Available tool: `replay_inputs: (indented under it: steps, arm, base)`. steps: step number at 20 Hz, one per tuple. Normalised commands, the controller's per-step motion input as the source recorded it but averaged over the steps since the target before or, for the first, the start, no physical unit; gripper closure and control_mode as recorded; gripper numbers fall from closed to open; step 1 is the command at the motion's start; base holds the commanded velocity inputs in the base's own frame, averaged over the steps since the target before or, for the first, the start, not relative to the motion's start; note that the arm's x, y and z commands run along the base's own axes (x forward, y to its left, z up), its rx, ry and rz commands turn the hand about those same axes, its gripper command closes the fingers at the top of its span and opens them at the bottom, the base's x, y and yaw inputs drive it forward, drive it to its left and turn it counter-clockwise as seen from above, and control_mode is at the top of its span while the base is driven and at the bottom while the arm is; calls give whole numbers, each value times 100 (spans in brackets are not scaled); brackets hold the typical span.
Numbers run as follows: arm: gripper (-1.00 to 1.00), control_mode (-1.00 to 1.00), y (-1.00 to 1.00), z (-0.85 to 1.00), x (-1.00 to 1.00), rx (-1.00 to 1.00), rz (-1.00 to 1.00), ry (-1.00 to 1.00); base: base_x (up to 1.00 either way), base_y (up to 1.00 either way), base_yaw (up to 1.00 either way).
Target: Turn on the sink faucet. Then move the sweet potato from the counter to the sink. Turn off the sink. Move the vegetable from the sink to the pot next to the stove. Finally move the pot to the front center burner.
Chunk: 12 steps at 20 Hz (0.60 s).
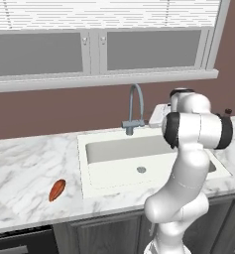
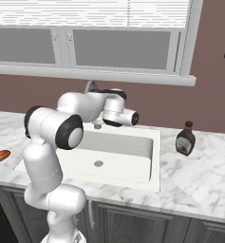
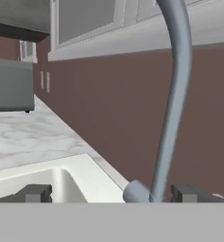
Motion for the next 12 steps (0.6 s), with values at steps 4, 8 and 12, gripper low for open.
replay_inputs:
  steps: [4, 8, 12]
  arm:
    - [-100, -100, -6, -11, 23, 2, 0, -1]
    - [-100, -100, -2, -13, 29, 2, 0, 0]
    - [-100, -100, 0, -11, 38, 3, 2, 0]
  base:
    - [0, 0, 0]
    - [0, 0, 0]
    - [0, 0, 0]
